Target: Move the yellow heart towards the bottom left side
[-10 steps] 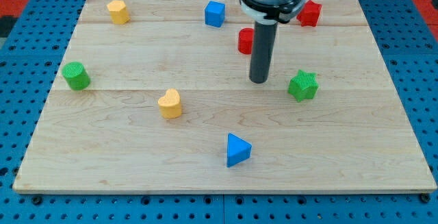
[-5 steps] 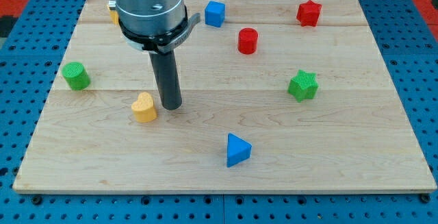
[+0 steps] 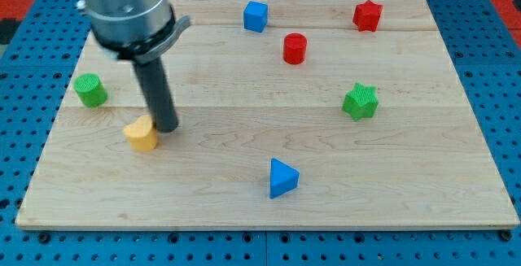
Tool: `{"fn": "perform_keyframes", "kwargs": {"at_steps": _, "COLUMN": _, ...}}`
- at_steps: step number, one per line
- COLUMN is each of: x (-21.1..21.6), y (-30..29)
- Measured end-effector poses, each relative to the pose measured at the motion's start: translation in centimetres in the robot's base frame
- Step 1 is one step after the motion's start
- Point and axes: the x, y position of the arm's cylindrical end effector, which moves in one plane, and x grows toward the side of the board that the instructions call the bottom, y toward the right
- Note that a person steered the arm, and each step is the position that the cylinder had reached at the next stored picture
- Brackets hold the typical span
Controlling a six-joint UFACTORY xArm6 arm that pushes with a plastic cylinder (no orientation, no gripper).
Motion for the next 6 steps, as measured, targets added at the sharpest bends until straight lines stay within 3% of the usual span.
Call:
{"fn": "perform_keyframes", "kwargs": {"at_steps": 1, "x": 2.5, "y": -2.9}}
{"fn": "perform_keyframes", "kwargs": {"at_steps": 2, "x": 0.0, "y": -1.1}}
{"fn": "perform_keyframes", "kwargs": {"at_steps": 4, "x": -0.4, "y": 0.3}}
{"fn": "perform_keyframes", "kwargs": {"at_steps": 5, "x": 0.1, "y": 1.6}}
{"fn": "perform_keyframes", "kwargs": {"at_steps": 6, "x": 1.3, "y": 7.2}}
